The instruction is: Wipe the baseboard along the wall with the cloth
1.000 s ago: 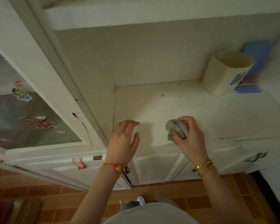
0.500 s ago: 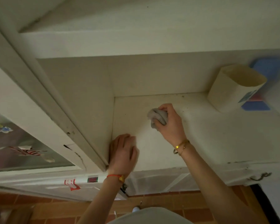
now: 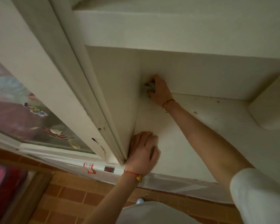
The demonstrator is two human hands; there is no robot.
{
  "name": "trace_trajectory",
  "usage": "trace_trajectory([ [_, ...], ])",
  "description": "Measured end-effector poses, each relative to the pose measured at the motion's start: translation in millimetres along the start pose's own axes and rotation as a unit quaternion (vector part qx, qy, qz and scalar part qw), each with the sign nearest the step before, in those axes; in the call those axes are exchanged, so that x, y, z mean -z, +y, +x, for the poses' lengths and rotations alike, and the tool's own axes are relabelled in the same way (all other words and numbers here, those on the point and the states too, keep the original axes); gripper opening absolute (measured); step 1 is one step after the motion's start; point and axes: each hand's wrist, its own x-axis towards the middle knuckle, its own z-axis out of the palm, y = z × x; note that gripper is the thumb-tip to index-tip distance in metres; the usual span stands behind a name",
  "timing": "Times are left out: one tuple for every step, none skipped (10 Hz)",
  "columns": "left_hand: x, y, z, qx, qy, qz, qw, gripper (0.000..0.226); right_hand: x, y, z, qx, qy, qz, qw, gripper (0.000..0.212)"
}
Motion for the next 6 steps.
trace_trajectory([
  [-1, -1, 0, 0.001, 0.001, -0.001, 1.000, 0.031, -11, 5, 8, 0.015, -0.017, -0.033, 0.999, 0.026],
  [-1, -1, 1, 0.004, -0.004, 0.000, 1.000, 0.031, -16, 5, 10, 0.006, -0.031, -0.052, 0.998, 0.030],
  [0, -1, 0, 0.004, -0.006, -0.002, 1.000, 0.030, -18, 7, 6, 0.010, -0.033, -0.062, 0.997, 0.034],
  [-1, -2, 1, 0.011, -0.012, -0.002, 1.000, 0.030, -9, 6, -8, 0.001, -0.020, -0.059, 0.998, 0.043],
  [-3, -3, -1, 0.008, -0.007, -0.014, 1.000, 0.030, 12, 11, -33, -0.009, 0.031, -0.021, 0.999, 0.047],
  [-1, -3, -1, 0.014, -0.002, -0.017, 1.000, 0.030, 38, 16, -75, 0.005, 0.084, -0.023, 0.996, 0.041],
])
